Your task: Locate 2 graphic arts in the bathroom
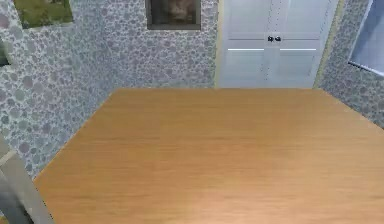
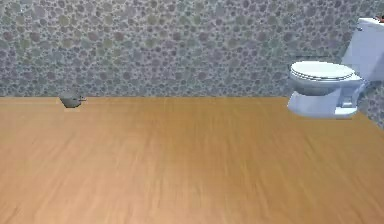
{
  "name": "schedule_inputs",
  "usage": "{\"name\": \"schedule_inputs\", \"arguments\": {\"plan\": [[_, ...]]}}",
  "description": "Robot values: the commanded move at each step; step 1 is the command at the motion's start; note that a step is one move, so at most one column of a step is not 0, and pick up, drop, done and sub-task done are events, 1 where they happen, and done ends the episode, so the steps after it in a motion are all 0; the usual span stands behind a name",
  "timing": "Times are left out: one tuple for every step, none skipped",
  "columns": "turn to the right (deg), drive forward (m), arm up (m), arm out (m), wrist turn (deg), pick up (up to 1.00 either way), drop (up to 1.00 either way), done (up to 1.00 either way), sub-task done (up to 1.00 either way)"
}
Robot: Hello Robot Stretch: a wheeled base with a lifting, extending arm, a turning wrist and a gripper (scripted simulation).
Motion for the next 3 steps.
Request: {"name": "schedule_inputs", "arguments": {"plan": [[45.0,0.00,0.00,0.00,0.0,0.00,0.00,0.00,0.00],[45.0,0.00,0.00,0.00,0.0,0.00,0.00,0.00,0.00],[45.0,0.00,0.00,0.00,0.0,0.00,0.00,0.00,0.00]]}}
